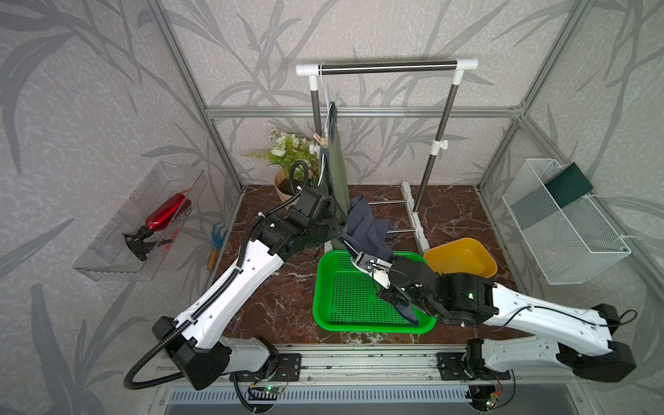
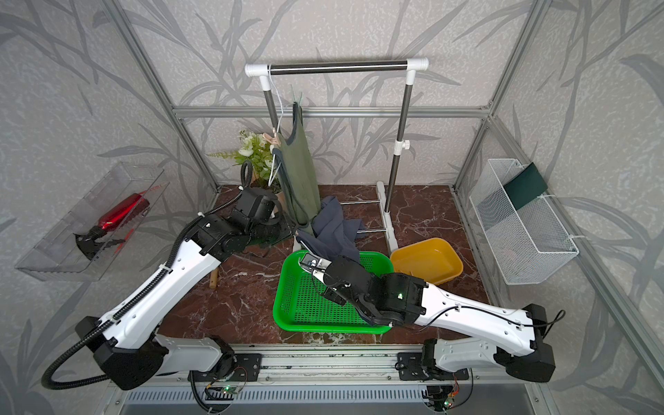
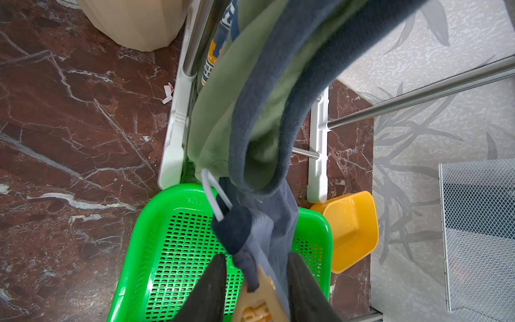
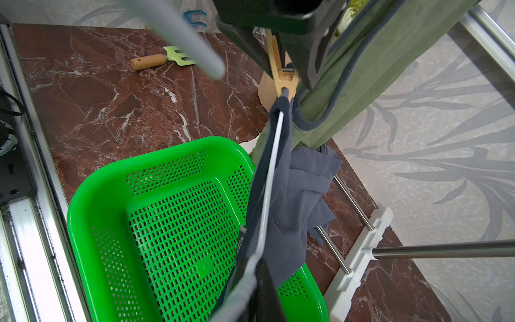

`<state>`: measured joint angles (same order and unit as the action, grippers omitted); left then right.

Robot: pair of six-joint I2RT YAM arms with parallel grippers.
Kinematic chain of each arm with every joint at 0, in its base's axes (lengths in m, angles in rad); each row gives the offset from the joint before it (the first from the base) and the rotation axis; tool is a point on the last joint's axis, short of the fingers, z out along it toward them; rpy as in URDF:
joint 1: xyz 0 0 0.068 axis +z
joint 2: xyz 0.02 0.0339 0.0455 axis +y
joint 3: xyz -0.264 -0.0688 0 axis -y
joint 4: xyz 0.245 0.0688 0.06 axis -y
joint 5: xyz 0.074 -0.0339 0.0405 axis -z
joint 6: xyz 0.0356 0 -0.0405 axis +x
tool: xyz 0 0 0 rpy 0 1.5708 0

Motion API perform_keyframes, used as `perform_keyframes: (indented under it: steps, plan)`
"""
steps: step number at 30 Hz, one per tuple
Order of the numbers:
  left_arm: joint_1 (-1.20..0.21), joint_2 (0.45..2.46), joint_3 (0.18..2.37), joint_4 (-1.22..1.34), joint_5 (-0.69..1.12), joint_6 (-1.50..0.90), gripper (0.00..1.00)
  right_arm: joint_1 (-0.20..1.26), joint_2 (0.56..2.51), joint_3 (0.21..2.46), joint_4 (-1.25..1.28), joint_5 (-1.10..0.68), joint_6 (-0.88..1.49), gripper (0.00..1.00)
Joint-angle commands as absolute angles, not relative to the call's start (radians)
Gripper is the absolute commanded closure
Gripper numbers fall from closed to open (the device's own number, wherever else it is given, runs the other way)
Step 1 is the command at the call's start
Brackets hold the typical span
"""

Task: Remove the clothespins securing tank tops to the hanger
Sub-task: Adjust the hanger.

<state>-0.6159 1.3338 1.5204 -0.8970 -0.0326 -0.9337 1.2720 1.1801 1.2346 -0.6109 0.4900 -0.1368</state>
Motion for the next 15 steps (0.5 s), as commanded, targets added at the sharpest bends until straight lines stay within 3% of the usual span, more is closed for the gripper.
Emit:
perform_keyframes:
  steps: [1,3,15]
  plan:
    - [-0.612,1.314,1.516,-0.924,-0.070,-0.925,0.57,1.279,1.172,1.230,-0.586,0.525,-0.143,1.00]
    - [-0.612,1.314,1.520,-0.928,-0.072,-0.920,0.52,1.279,1.173,1.227,-0.586,0.522,-0.141,1.00]
    - [-0.612,1.309,1.527,-0.925,-0.080,-0.915,0.56,1.279,1.192,1.225,-0.595,0.509,-0.144,1.00]
